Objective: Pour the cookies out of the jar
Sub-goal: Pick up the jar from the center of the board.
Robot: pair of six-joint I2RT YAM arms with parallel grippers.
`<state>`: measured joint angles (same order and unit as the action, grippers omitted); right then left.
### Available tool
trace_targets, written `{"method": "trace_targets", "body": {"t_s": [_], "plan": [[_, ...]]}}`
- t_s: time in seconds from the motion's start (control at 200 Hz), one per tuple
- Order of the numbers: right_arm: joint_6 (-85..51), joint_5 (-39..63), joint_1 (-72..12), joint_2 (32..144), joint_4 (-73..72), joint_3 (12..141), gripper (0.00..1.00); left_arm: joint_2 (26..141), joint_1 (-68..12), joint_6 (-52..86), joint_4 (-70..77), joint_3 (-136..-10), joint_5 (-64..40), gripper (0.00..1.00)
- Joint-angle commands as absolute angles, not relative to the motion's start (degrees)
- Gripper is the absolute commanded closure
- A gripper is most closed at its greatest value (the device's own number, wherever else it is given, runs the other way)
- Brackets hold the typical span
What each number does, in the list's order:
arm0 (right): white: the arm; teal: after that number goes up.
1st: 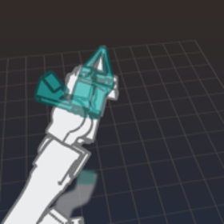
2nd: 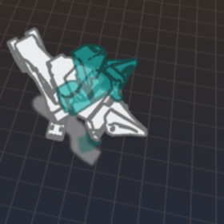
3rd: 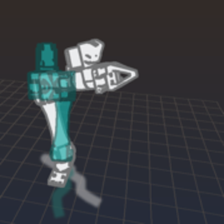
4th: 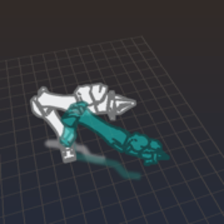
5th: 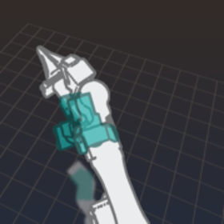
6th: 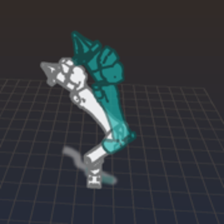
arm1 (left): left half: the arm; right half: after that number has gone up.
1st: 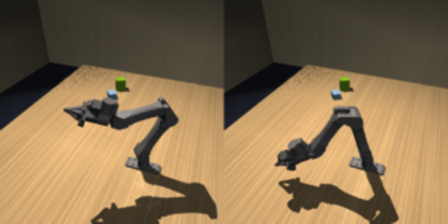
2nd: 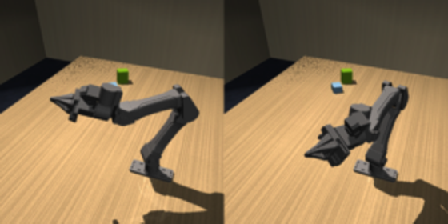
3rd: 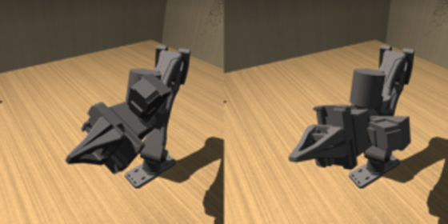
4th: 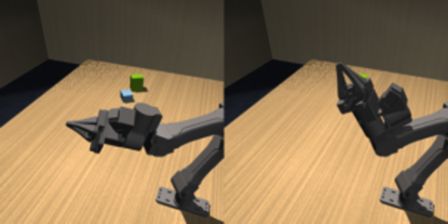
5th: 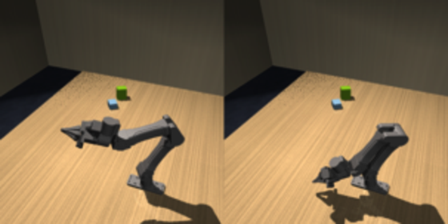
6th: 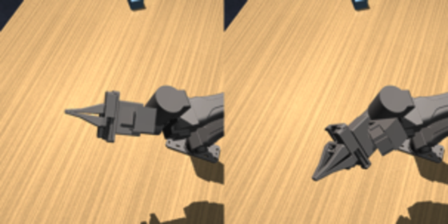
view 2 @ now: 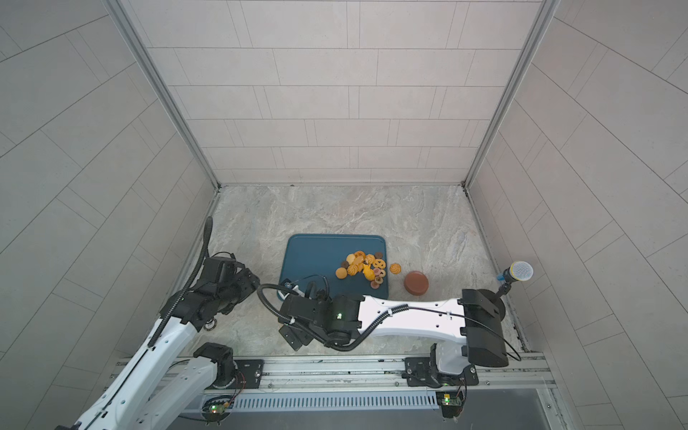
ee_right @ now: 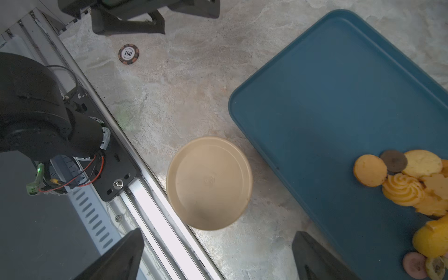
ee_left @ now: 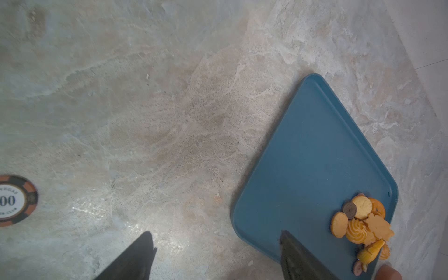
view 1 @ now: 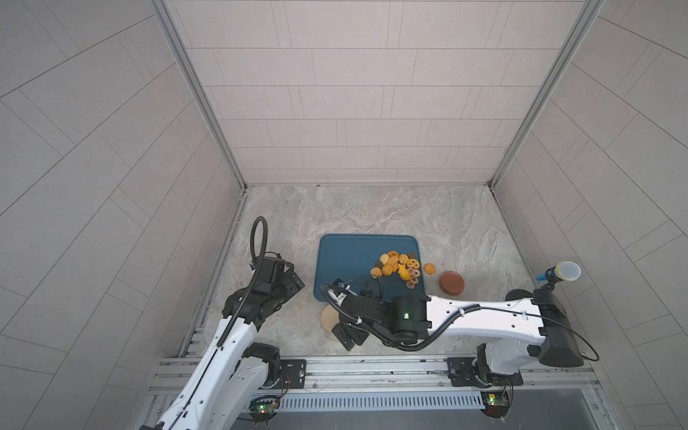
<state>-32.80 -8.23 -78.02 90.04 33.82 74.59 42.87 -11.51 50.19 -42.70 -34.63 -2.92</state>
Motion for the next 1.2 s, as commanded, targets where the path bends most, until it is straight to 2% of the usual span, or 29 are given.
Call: {"method": "trace_targets", "body": {"t_s": [0.0,0.195,0.53,0.64,0.801,0.901,0.921,0.986,1.011,1.196], "plan": [[-33.3,-8.3,-77.9,93.8,36.9,79.5,0.0,41.6,-10.2,50.5,-42.9,-33.2,-6.9,0.15],[-33.4,-9.8,-77.9,100.7,44.0,86.1,0.0,40.6,-8.9,51.7,-42.8,-31.5,-7.1,0.13],[-33.9,-11.3,-77.9,107.3,42.8,86.9,0.0,43.6,-7.7,51.8,-40.6,-30.1,-9.3,0.12],[-33.8,-10.6,-77.6,108.8,41.0,87.0,0.04,43.7,-7.7,52.1,-40.5,-30.0,-9.2,0.12],[-33.3,-9.6,-77.2,110.4,39.4,86.5,0.23,43.8,-7.5,52.0,-40.3,-29.7,-9.2,0.12],[-33.6,-9.6,-77.0,108.9,38.7,85.1,0.45,43.8,-7.5,52.1,-40.2,-29.7,-9.3,0.12],[-33.7,-9.7,-77.0,108.4,38.6,84.8,0.53,43.9,-7.5,52.0,-40.1,-29.7,-9.3,0.12],[-34.3,-11.1,-77.1,106.6,38.8,84.0,0.91,43.9,-7.4,51.5,-39.7,-29.8,-9.7,0.12],[-34.6,-11.8,-77.1,105.8,39.1,83.7,1.0,44.0,-7.4,51.3,-39.7,-29.9,-9.7,0.12],[-35.7,-14.5,-77.0,96.5,40.2,81.5,1.0,43.3,-7.4,50.6,-38.6,-31.8,-11.5,0.1]]}}
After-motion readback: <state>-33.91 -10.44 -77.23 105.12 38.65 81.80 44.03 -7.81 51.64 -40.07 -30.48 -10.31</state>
